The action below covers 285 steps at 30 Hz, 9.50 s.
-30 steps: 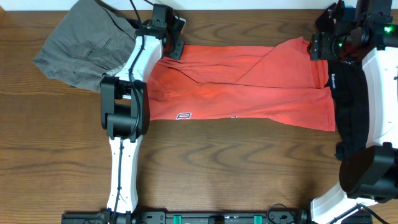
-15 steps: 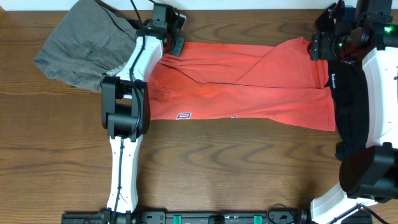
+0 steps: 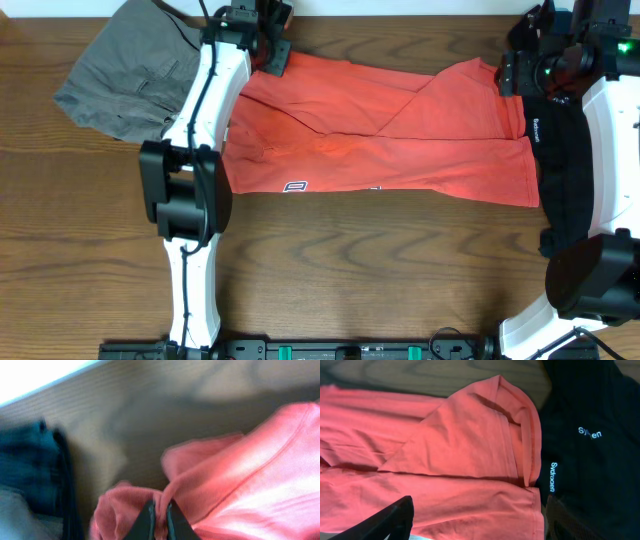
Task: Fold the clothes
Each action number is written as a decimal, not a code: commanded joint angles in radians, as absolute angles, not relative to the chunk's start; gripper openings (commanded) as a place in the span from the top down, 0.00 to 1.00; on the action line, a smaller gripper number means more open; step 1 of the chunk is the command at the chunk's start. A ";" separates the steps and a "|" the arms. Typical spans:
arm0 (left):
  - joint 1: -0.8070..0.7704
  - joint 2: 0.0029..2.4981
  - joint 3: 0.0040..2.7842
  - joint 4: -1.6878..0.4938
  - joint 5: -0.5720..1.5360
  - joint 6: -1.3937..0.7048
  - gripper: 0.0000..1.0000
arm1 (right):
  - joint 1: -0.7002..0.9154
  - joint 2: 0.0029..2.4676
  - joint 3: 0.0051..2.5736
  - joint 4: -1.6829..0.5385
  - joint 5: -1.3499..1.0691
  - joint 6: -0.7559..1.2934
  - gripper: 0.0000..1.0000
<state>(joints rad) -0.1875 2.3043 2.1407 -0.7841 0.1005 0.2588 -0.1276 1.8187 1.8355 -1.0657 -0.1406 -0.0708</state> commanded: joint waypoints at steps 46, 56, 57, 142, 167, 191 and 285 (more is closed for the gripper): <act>-0.189 2.431 2.142 -1.066 0.229 0.213 0.32 | -0.115 1.820 1.847 -1.062 -0.139 -0.083 0.16; -0.189 2.466 2.142 -1.010 0.229 0.208 0.44 | -0.115 1.820 1.847 -1.058 -0.139 -0.083 0.16; -0.189 2.466 2.142 -1.003 0.233 0.205 0.53 | -0.115 1.820 1.847 -1.057 -0.138 -0.084 0.16; -0.214 2.125 2.295 -0.903 0.276 0.205 0.94 | 0.075 2.538 1.847 -0.222 0.111 -0.121 0.73; -0.213 2.127 2.295 -0.910 0.276 0.205 0.94 | 0.013 2.441 2.072 -0.406 0.064 -0.038 0.99; -0.149 2.140 2.295 -0.759 0.167 0.170 0.94 | -0.148 2.425 2.457 -0.863 -0.118 -0.038 0.99; -0.170 2.166 2.295 -0.741 0.163 0.167 0.94 | -0.164 2.426 2.399 -0.743 -0.183 -0.023 0.99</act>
